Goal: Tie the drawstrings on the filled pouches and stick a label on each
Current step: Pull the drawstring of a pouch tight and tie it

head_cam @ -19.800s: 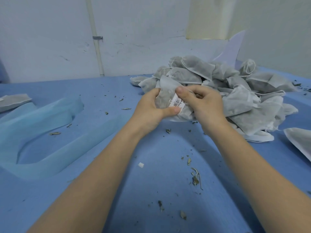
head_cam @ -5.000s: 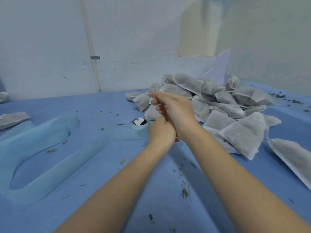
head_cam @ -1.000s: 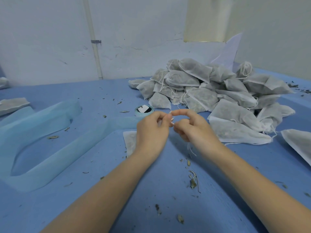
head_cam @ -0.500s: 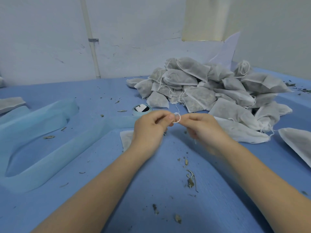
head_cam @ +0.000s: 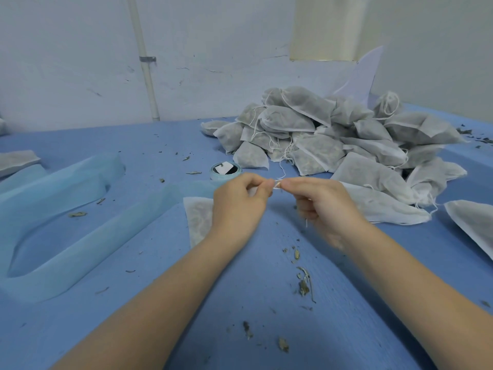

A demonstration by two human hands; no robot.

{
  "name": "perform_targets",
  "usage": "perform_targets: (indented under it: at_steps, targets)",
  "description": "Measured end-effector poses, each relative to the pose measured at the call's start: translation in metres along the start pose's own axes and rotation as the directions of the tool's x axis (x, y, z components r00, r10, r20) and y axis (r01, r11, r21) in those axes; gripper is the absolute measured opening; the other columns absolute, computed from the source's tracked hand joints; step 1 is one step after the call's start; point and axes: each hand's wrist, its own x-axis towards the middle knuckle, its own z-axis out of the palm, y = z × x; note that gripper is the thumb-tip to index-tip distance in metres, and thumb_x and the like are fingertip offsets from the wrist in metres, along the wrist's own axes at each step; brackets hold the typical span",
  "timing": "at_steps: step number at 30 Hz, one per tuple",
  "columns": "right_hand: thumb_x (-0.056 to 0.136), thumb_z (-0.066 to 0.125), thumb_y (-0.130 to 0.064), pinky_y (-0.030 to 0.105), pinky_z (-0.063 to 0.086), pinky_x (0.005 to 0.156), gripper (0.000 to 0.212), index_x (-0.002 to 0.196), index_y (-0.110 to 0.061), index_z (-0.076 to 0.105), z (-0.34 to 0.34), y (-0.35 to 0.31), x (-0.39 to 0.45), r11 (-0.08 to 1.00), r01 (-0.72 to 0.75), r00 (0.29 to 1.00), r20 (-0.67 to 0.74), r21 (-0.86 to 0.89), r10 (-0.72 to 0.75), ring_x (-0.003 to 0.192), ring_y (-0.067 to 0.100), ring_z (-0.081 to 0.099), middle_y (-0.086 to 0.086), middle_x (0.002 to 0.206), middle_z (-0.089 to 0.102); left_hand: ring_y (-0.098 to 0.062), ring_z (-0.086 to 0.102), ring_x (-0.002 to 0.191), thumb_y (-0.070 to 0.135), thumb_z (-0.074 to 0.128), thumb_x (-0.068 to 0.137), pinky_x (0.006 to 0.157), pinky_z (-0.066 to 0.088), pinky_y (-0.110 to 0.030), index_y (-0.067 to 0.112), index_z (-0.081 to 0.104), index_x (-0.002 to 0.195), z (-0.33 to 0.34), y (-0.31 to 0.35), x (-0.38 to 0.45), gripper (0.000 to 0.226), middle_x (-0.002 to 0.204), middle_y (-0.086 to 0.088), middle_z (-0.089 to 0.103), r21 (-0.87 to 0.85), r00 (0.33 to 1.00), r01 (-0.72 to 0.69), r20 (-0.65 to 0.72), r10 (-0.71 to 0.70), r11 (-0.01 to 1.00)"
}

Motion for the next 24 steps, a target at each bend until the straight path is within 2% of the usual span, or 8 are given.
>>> perform_targets:
  at_steps: [2,5,10,13,15,18,22,24]
  targets:
    - [0.085,0.064,-0.011,0.015,0.019,0.040,0.012,0.083,-0.008,0.075,0.003,0.000,-0.002,0.996,-0.042,0.998,0.049,0.080,0.038,0.045,0.007,0.021,-0.009,0.052,0.028,-0.002,0.055,0.069,0.029,0.056,0.092,0.066,0.040,-0.016,0.021,0.067,0.079,-0.001,0.001,0.002,0.019,0.072,0.016,0.065,-0.055,0.998,0.053,0.040,-0.051,0.997]
    - [0.077,0.064,-0.012,0.018,0.013,0.041,0.008,0.074,-0.010,0.071,0.006,-0.001,-0.003,0.925,-0.226,0.966,0.193,0.307,0.172,0.044,0.006,0.016,-0.008,0.054,0.021,0.003,0.054,0.065,0.026,0.052,0.095,0.065,0.040,-0.016,0.022,0.064,0.079,-0.001,0.003,0.001,0.021,0.069,0.017,0.063,-0.093,0.996,0.056,0.078,-0.049,0.994]
    - [0.073,0.060,-0.012,0.015,0.015,0.038,0.014,0.062,-0.009,0.068,0.008,-0.003,-0.003,0.747,-0.352,0.933,0.275,0.564,0.233,0.036,0.004,0.020,-0.008,0.049,0.023,-0.003,0.054,0.075,0.024,0.043,0.098,0.076,0.042,-0.026,0.027,0.053,0.080,0.004,0.001,-0.008,0.021,0.072,0.019,0.059,0.085,0.988,-0.071,0.143,0.059,0.994]
    - [0.073,0.060,-0.013,0.015,0.014,0.038,0.010,0.066,-0.009,0.066,0.009,-0.004,-0.004,0.736,-0.351,0.935,0.258,0.580,0.243,0.036,0.004,0.019,-0.008,0.049,0.023,-0.009,0.057,0.088,0.022,0.048,0.096,0.082,0.043,-0.028,0.023,0.055,0.098,0.006,0.002,-0.011,0.007,0.088,0.015,0.061,0.063,0.986,-0.151,0.079,0.146,0.987]
    - [0.073,0.060,-0.013,0.015,0.013,0.038,0.007,0.068,-0.009,0.064,0.009,-0.004,-0.004,0.754,-0.338,0.940,0.241,0.563,0.242,0.036,0.004,0.018,-0.009,0.050,0.023,-0.005,0.058,0.089,0.018,0.056,0.092,0.083,0.043,-0.021,0.022,0.057,0.107,0.005,0.004,-0.012,0.016,0.095,0.012,0.062,-0.019,0.975,-0.223,-0.006,0.222,0.975]
    - [0.081,0.057,-0.012,0.016,0.014,0.037,0.009,0.072,-0.010,0.057,0.009,-0.002,-0.004,0.774,-0.329,0.943,0.226,0.541,0.243,0.036,0.004,0.019,-0.008,0.050,0.024,-0.005,0.060,0.086,0.019,0.065,0.086,0.081,0.044,-0.014,0.020,0.067,0.103,0.003,0.006,-0.011,0.017,0.094,0.007,0.066,-0.036,0.950,-0.294,-0.121,0.288,0.955]
    - [0.090,0.055,-0.009,0.016,0.015,0.036,0.024,0.068,-0.014,0.047,0.010,0.001,-0.003,0.843,-0.257,0.966,0.143,0.473,0.214,0.038,0.005,0.018,-0.008,0.048,0.023,-0.018,0.063,0.080,0.017,0.069,0.083,0.076,0.043,-0.021,0.010,0.074,0.084,0.002,0.006,-0.009,0.008,0.085,0.000,0.070,0.163,0.902,-0.352,-0.202,0.381,0.922]
    - [0.088,0.060,-0.009,0.018,0.017,0.037,0.015,0.075,-0.009,0.053,0.010,0.001,-0.003,0.928,-0.148,0.989,0.055,0.342,0.137,0.041,0.007,0.018,-0.008,0.049,0.025,-0.025,0.063,0.074,0.016,0.067,0.084,0.072,0.041,-0.026,0.006,0.073,0.079,0.003,0.004,-0.010,0.012,0.078,-0.005,0.069,0.338,0.855,-0.398,-0.201,0.478,0.853]
